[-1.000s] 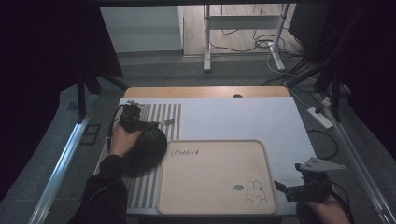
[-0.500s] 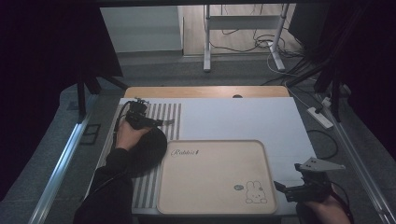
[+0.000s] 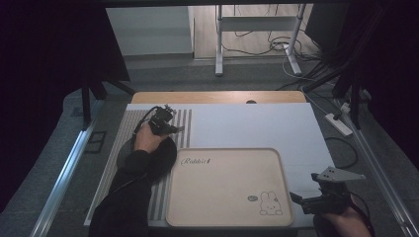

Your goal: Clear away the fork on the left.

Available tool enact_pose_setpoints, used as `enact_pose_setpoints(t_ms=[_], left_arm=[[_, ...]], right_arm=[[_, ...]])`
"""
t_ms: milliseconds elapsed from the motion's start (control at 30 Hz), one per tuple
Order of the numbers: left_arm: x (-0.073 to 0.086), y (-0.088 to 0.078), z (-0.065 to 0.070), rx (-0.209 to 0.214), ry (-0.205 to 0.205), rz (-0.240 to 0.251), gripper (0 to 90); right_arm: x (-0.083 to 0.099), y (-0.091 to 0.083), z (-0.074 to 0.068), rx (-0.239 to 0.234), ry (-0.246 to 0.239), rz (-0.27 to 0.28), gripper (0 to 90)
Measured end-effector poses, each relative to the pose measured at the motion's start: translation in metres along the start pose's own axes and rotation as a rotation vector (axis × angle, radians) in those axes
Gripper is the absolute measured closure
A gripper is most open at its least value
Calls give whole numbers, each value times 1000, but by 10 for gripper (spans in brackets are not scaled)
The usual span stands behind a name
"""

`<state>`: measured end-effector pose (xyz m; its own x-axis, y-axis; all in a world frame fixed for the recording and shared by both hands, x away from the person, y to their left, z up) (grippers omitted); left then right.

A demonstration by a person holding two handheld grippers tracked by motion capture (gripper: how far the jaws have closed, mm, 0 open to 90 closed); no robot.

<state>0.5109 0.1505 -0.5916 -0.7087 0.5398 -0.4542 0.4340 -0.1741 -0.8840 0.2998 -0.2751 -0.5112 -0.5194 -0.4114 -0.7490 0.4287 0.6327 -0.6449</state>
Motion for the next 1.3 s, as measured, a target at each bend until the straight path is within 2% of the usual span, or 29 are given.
enact_pose_setpoints(t_ms=[67, 200, 467, 667, 867, 900, 933, 1000, 1033, 1067, 1100, 1133, 1167, 1267, 1300], left_arm=[[-1, 4, 2, 9, 0, -12, 893], [-3, 15, 4, -5, 3, -47, 893], [-15, 24, -6, -10, -52, -38, 893], [-25, 31, -14, -29, -51, -42, 893], [-25, 29, -15, -17, -41, -31, 886], [-25, 27, -17, -25, -41, -22, 850], [-25, 21, -23, -27, -64, -1, 827], [-24, 18, -26, -25, -71, 2, 749], [-22, 15, -30, -33, -75, 1, 749], [-20, 11, -34, -35, -86, -1, 611], [-19, 9, -36, -31, -92, -2, 611], [-16, 6, -42, -45, -98, -6, 577], [-14, 4, -46, -47, -107, -4, 506], [-9, 1, -53, -12, -140, 3, 316], [-7, 0, -55, -7, -150, 2, 216]], right_arm=[[0, 0, 0, -1, 0, 1, 6], [0, 0, 0, -2, 3, 4, 6], [0, 0, 0, -2, 1, 1, 6], [0, 0, 0, -4, 4, 4, 6], [0, -1, 0, -7, 8, 8, 6], [0, -1, 0, -7, 8, 8, 6], [0, -1, 0, -7, 7, 8, 6], [0, -1, 0, -7, 8, 7, 6], [0, -1, 0, -7, 8, 7, 6], [0, 0, 0, -7, 6, 6, 6], [0, 0, 0, -7, 6, 6, 6], [0, 0, 0, -5, 5, 4, 6], [0, 0, 0, -5, 5, 4, 6], [0, 0, 0, -4, 4, 2, 6], [0, 0, 0, -4, 3, 1, 6]])
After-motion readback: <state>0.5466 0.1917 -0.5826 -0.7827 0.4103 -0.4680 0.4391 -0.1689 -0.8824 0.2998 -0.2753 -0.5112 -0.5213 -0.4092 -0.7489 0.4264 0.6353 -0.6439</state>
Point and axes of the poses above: each handheld gripper's, and its own axes: y roughly forward along the jaws, x roughly out of its underside, z roughly to its right, the point moved 10 cm from there along y, roughly forward along the jaws, and after that the axes turned 12 degrees about -x, right-handed, at the moved point
